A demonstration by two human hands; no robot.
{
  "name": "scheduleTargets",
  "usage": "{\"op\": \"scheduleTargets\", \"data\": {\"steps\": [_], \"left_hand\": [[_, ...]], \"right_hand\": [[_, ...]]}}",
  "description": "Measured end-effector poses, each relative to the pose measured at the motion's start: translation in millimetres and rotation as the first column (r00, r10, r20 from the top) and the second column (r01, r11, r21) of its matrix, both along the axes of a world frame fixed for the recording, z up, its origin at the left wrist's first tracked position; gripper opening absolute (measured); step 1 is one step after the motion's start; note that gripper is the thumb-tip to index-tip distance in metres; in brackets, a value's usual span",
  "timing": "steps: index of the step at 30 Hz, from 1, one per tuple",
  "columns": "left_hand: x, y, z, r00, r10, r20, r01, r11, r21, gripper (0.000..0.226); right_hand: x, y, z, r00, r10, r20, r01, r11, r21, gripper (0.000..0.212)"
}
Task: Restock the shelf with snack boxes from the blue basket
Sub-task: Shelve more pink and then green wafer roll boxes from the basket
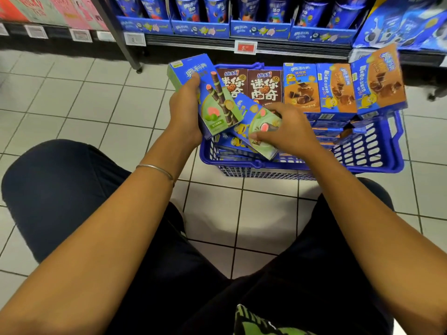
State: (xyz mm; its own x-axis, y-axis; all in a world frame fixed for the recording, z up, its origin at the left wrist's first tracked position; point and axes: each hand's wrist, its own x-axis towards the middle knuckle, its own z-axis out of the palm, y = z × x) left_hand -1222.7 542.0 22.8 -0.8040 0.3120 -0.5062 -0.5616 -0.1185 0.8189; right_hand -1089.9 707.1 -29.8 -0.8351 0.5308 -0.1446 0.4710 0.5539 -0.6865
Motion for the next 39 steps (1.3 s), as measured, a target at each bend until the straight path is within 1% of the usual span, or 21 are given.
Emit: {"op": "scheduleTargets", "data": {"steps": [2,5,8,11,14,15,17,19,20,21,22,23,24,25,26,28,30,32,34,35,39], "left_hand": [[2,1,-2,1.000,-0.001,-0.021,0.000,0.999,-0.035,0.038],[6,2,-5,0.999,-0.001,-0.039,-0.002,0.997,-0.080,0.047],[13,7,-6,0.999,-0.037,-0.018,0.036,0.996,-0.076,0.055],[24,13,-3,0.994,-0.109,-0.010,0.109,0.994,0.023,0.065],[30,14,-6,0.989,-0.132,-0.060,0.138,0.984,0.108,0.056],[31,12,-6,0.991,-0.118,-0.068,0.125,0.986,0.110,0.052],[29,5,-9,0.994,-0.071,-0.088,0.077,0.995,0.060,0.050],[26,-5,-12,0.994,-0.040,-0.106,0.044,0.999,0.032,0.049],[26,-10,-12,0.994,-0.025,-0.106,0.029,0.999,0.037,0.049],[26,-16,-13,0.995,-0.016,-0.100,0.021,0.999,0.050,0.048],[27,-21,-13,0.996,-0.016,-0.092,0.023,0.997,0.069,0.047],[29,-24,-14,0.996,-0.025,-0.086,0.032,0.996,0.087,0.045],[32,-27,-15,0.996,-0.037,-0.083,0.045,0.994,0.099,0.045],[35,-29,-17,0.996,-0.049,-0.080,0.057,0.993,0.101,0.045],[38,-31,-19,0.996,-0.060,-0.072,0.067,0.993,0.096,0.044],[45,-32,-23,0.997,-0.070,-0.033,0.073,0.994,0.075,0.043],[50,-32,-24,0.997,-0.071,0.029,0.069,0.996,0.062,0.043],[53,-32,-24,0.992,-0.085,0.091,0.078,0.994,0.072,0.044],[53,-34,-23,0.984,-0.123,0.128,0.111,0.989,0.096,0.045],[53,-35,-22,0.979,-0.152,0.133,0.138,0.984,0.111,0.044],[54,-34,-20,0.960,-0.256,0.116,0.228,0.951,0.208,0.033]], "right_hand": [[2,8,5,0.994,-0.095,-0.051,0.085,0.983,-0.163,0.055],[4,15,17,0.945,-0.284,-0.160,0.213,0.908,-0.360,0.022],[-5,10,35,0.884,-0.397,-0.249,0.228,0.828,-0.512,0.018],[-21,-16,50,0.870,-0.390,-0.301,0.168,0.810,-0.562,0.026],[-32,-46,54,0.875,-0.281,-0.395,0.044,0.857,-0.513,0.018],[-34,-50,52,0.872,-0.253,-0.418,0.022,0.875,-0.484,0.025],[-36,-45,45,0.856,-0.331,-0.397,0.111,0.868,-0.484,0.030],[-32,-31,29,0.844,-0.433,-0.315,0.235,0.829,-0.507,0.024],[-28,-25,18,0.877,-0.400,-0.268,0.254,0.857,-0.449,0.024],[-22,-20,7,0.936,-0.297,-0.186,0.223,0.914,-0.337,0.030],[-15,-16,-3,0.986,-0.149,-0.068,0.134,0.971,-0.198,0.043],[-10,-14,-12,0.997,-0.003,0.071,0.006,0.999,-0.044,0.059],[-6,-13,-18,0.979,0.099,0.179,-0.115,0.990,0.083,0.073],[-4,-14,-21,0.961,0.160,0.227,-0.200,0.966,0.165,0.083],[-3,-15,-23,0.957,0.184,0.223,-0.230,0.952,0.200,0.090],[-4,-16,-24,0.967,0.176,0.181,-0.214,0.953,0.213,0.093],[-4,-14,-23,0.969,0.162,0.186,-0.202,0.954,0.224,0.092],[-6,-9,-20,0.981,0.113,0.161,-0.145,0.969,0.199,0.082],[-8,-1,-12,0.993,0.033,0.112,-0.048,0.991,0.126,0.059],[-8,2,-9,0.993,0.029,0.112,-0.039,0.995,0.087,0.053],[-6,6,4,0.988,0.081,0.133,-0.075,0.996,-0.050,0.050]]}}
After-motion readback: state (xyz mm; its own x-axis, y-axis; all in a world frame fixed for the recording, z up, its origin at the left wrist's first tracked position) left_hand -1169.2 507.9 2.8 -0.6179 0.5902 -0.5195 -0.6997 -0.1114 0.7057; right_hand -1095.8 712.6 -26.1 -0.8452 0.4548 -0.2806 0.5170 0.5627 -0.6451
